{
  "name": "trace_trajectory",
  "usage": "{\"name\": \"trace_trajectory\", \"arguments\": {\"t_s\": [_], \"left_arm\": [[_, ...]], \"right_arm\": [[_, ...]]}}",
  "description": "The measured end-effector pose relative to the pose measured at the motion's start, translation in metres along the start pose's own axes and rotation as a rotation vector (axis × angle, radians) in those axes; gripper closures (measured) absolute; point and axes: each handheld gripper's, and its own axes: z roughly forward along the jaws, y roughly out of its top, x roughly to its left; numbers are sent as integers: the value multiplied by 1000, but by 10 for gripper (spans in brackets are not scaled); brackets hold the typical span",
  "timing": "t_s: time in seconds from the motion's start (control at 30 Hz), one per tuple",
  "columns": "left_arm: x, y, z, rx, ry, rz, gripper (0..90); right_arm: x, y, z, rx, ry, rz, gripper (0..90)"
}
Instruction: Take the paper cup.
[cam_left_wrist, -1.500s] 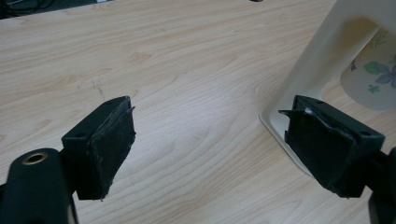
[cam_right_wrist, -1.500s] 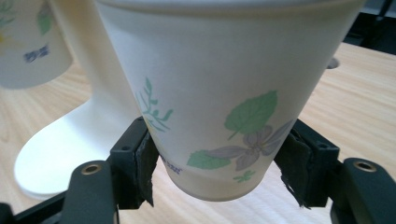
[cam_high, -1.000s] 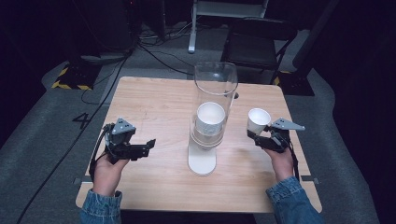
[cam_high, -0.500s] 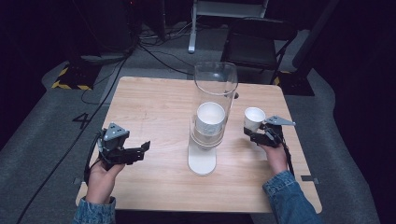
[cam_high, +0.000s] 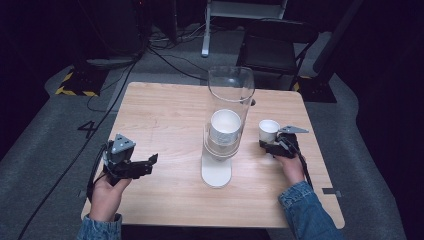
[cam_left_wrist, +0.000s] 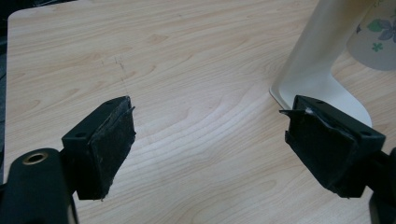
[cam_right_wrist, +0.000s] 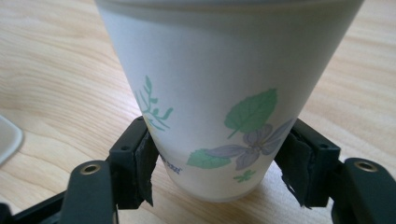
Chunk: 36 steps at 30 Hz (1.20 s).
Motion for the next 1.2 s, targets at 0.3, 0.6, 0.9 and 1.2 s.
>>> {"name": "trace_trajectory", "arguments": {"t_s": [0.3, 0.6, 0.9, 1.2], "left_arm": [[0, 1, 3, 2, -8, 10, 157], [0, 2, 4, 4, -10, 4, 157], [1, 3, 6, 6, -10, 5, 157], [0, 10, 13, 7, -19, 8, 158]], "right_arm": [[1, -4, 5, 57, -10, -13, 344], [1, -6, 7, 92, -21, -36, 301], [1, -2, -2, 65, -14, -31, 159], [6, 8, -40, -22, 24, -12, 144]]}}
